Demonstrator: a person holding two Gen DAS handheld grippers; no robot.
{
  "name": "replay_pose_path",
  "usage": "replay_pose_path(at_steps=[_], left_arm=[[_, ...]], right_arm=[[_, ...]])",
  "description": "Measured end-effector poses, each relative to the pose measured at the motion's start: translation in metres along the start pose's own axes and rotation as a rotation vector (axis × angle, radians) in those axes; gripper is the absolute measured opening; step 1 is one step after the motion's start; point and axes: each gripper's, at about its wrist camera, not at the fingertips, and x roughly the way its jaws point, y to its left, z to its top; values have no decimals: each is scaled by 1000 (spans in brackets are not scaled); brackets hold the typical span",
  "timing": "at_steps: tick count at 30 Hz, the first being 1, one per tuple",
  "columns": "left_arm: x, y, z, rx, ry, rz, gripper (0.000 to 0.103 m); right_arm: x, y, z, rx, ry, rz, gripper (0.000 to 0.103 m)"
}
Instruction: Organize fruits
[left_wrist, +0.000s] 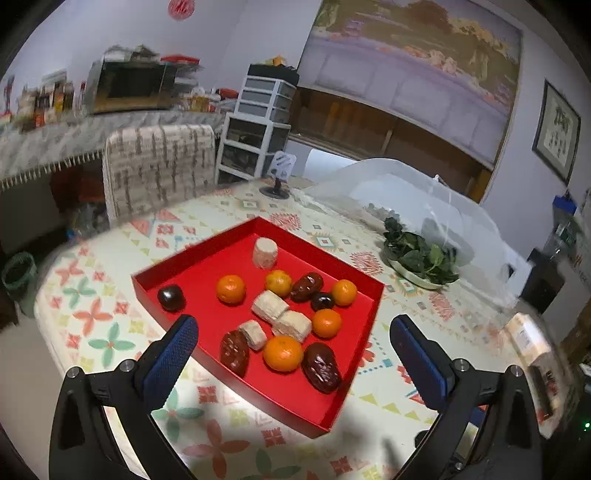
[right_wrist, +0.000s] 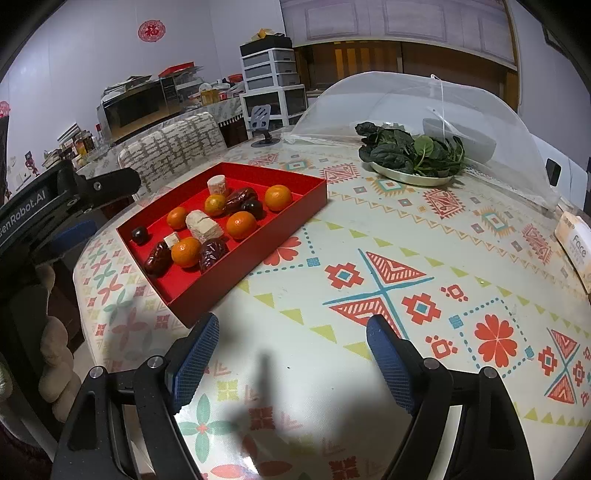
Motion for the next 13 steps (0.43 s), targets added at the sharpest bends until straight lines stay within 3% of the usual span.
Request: replay_pose_path(at_steps=[5,9,13], left_arm=[[0,2,-2,-24,-3,-32,103],[-3,3,-7,-27,-42,17,103],[2,0,-8,-10,-2,70,103]], right_arm=[[0,0,-1,0,-2,1,86],[0,0,-1,5,-6,-1,86],[0,-1,-2,11,-3,2,86]])
